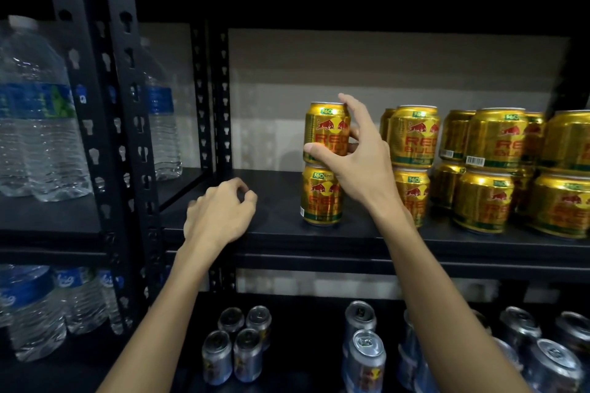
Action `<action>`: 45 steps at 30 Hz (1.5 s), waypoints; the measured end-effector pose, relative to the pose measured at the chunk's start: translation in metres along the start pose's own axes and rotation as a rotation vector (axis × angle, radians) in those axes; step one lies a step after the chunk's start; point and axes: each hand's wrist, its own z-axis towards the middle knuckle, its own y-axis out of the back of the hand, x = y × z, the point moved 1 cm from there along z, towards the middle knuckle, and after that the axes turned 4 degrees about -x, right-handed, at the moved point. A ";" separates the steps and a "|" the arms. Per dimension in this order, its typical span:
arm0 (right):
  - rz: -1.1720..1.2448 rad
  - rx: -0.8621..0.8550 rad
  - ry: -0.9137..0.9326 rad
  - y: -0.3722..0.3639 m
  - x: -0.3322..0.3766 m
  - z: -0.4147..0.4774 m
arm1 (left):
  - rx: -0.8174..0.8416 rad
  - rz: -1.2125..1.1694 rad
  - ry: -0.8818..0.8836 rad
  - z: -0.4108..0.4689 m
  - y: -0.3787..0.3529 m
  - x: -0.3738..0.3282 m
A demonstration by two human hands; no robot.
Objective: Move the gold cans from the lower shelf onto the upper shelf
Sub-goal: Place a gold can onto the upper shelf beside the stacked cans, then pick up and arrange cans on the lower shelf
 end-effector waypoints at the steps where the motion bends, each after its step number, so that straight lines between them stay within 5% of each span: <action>1: 0.000 -0.007 0.000 -0.001 0.000 -0.002 | 0.001 0.000 0.002 0.000 0.001 0.000; 14: 0.034 -0.046 -0.031 -0.014 -0.006 -0.028 | -0.017 0.080 -0.012 -0.009 0.001 -0.002; 18: 0.028 -0.172 0.020 -0.016 0.005 -0.047 | -0.123 0.060 -0.045 -0.017 0.001 0.000; 23: 0.100 -0.354 0.248 -0.036 0.013 -0.101 | -0.392 -0.003 -0.379 -0.045 -0.016 0.025; 29: 0.211 -0.208 0.444 -0.080 -0.005 -0.186 | -0.581 -0.112 -0.594 -0.092 -0.052 0.087; 33: 0.233 0.013 0.234 -0.112 -0.037 -0.231 | -0.647 0.050 -0.420 -0.122 -0.090 0.150; 38: 0.125 0.345 -0.213 -0.153 -0.108 -0.268 | -0.526 0.209 -0.321 -0.142 -0.128 0.204; 45: -0.046 0.487 -0.527 -0.179 -0.169 -0.291 | -0.544 0.161 -0.255 -0.133 -0.148 0.213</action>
